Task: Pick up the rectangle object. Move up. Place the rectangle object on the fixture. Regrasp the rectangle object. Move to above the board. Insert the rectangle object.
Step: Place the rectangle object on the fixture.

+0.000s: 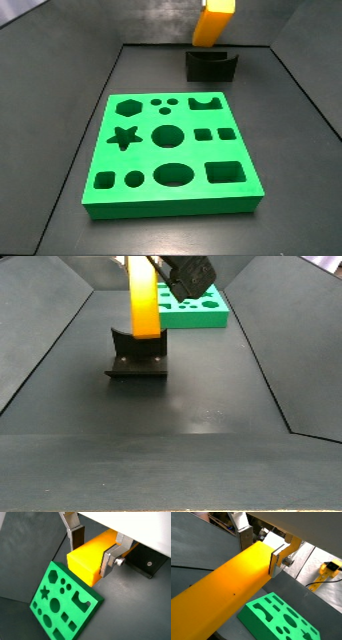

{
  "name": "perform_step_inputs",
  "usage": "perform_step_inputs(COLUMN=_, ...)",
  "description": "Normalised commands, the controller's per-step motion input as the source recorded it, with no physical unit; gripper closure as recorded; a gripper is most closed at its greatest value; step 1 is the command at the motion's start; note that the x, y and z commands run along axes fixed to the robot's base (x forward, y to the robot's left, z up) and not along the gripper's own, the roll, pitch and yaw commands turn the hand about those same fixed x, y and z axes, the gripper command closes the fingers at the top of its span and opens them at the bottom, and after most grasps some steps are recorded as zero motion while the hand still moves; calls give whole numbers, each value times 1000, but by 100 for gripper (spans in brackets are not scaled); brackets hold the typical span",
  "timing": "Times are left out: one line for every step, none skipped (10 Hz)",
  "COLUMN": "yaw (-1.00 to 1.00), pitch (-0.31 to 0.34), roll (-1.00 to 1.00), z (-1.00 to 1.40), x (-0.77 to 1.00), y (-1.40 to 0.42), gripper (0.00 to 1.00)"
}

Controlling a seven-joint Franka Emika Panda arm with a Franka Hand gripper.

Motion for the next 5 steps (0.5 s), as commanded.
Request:
perform_step_inputs(yaw=-174, pitch=-5, roll=-224, z=-3, x=74, y=29, gripper=100)
perform_step_inputs(yaw=-117, pitch=-57, roll=-232, z=-1000, x=93, y=28, gripper=100)
perform_step_inputs(yaw=-90, pitch=-74, roll=-221, z=-1000, x=100, y=30, gripper=100)
perform_step_inputs(yaw=-65, pitch=-73, roll=-181, z=-1000, x=110, y=37, gripper=100)
perform_step_inputs(yaw=-42, pitch=-71, roll=-139, z=-1000, x=116, y=37, gripper=100)
